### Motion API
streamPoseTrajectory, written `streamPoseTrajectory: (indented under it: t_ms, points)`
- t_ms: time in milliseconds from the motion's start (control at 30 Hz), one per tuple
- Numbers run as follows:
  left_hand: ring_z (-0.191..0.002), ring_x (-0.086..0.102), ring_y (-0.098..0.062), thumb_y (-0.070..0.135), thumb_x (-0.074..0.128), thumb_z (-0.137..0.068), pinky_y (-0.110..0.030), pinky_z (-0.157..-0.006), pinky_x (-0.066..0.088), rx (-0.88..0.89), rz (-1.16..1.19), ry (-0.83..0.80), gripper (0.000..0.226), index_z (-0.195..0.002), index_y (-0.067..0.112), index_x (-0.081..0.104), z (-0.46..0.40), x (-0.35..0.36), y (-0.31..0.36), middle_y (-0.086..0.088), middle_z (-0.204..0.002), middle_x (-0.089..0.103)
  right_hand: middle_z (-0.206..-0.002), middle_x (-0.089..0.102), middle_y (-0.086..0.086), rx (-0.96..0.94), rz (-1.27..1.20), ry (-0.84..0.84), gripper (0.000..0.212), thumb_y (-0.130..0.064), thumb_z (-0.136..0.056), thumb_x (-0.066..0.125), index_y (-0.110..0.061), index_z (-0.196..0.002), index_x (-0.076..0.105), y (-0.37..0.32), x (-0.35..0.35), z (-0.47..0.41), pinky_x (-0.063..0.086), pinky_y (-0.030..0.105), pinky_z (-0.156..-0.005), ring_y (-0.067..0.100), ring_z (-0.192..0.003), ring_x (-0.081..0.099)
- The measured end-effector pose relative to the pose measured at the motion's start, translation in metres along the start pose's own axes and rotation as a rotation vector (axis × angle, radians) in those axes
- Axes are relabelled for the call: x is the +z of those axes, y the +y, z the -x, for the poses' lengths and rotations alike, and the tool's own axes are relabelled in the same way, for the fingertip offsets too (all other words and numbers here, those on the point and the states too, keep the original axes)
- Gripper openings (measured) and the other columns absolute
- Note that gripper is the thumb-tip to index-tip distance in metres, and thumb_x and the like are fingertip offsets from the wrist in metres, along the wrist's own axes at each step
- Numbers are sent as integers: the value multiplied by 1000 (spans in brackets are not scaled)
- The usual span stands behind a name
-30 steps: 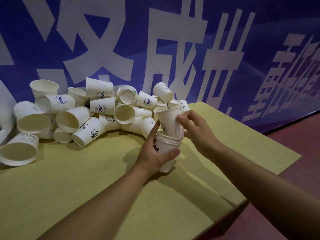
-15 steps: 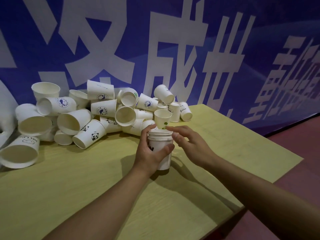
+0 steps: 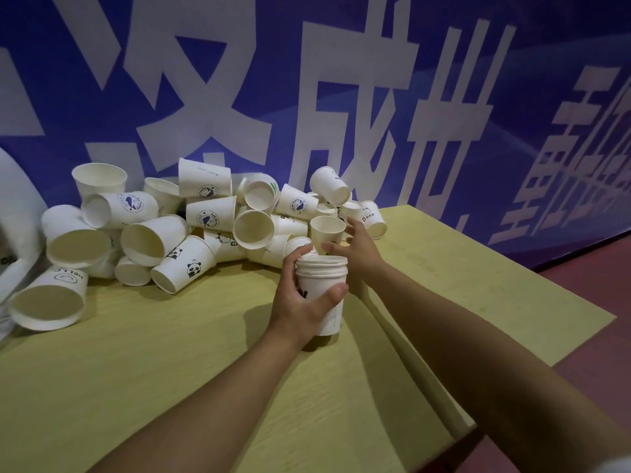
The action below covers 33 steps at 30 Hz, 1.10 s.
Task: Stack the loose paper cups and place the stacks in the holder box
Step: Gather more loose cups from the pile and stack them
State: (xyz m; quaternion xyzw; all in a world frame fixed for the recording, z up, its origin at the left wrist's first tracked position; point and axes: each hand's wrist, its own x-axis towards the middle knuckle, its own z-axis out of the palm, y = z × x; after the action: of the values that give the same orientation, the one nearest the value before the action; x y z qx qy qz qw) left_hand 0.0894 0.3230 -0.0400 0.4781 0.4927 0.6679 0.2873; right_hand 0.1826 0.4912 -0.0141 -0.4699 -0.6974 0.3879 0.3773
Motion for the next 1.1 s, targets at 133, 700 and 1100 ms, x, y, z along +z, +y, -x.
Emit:
streamPoseTrajectory:
  t_ms: [133, 700, 1100]
  points:
    - [-113, 59, 1, 56, 82, -53, -15, -86, 51, -1, 0, 3, 78, -122, 54, 48, 0, 0, 0, 22, -127, 56, -131, 60, -1, -47, -27, 75, 76, -30, -81, 82, -19, -145, 43, 2, 5, -5, 51, 43, -101, 19, -118, 58]
    - [-133, 50, -16, 37, 92, -63, -37, -106, 46, -29, -129, -105, 112, -133, 79, 15, 6, 0, 9, 6, -152, 44, -115, 52, -20, -277, -199, 64, 57, -36, -94, 66, -32, -145, 42, -61, -41, 107, 51, 9, -65, -12, -92, 59]
    - [-121, 48, 9, 23, 85, -80, 1, -88, 36, 32, -142, -21, 99, -141, 57, 15, 4, 3, 2, 16, -143, 42, -135, 52, -15, -229, -27, -80, 52, -61, -94, 41, -37, -137, 57, -24, -25, 121, 47, 33, -101, -3, -120, 51]
